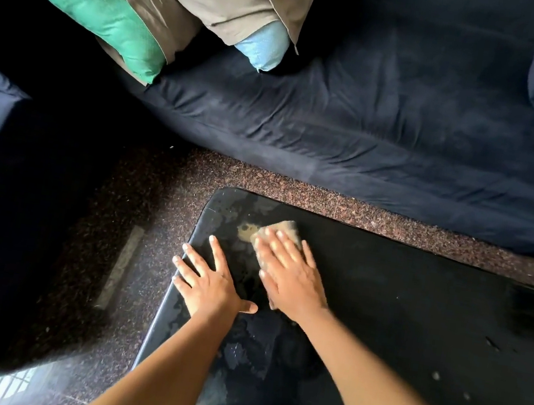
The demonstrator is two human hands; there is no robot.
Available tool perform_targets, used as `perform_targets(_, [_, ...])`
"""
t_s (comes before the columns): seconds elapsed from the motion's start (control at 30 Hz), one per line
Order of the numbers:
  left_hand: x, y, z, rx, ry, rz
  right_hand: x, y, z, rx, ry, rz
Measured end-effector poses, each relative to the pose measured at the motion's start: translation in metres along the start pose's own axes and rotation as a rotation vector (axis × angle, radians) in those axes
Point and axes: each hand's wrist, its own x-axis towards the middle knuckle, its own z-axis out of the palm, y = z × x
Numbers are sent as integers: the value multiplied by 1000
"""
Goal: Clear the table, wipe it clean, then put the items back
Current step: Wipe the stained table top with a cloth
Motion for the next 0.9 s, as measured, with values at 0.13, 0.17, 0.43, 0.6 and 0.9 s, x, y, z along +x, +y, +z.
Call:
perform_targets(0.13, [-5,-6,3,-52,18,-8,-24,47,-7,-142,-113,-434])
perform_targets(0.17, [-5,-6,2,-57,25,0,-24,51,-8,-147,-99,-344])
perform_targets(0.43, [-5,-18,5,-68,73,92,-19,-36,2,42,3,210])
perform_targets(0.6, [-6,-40,6,-79,78,205,-51,9,-7,-133,-104,-123])
perform_targets(0.9, [-3,-53,3,-55,63,302,-66,-60,6,10,-49,69])
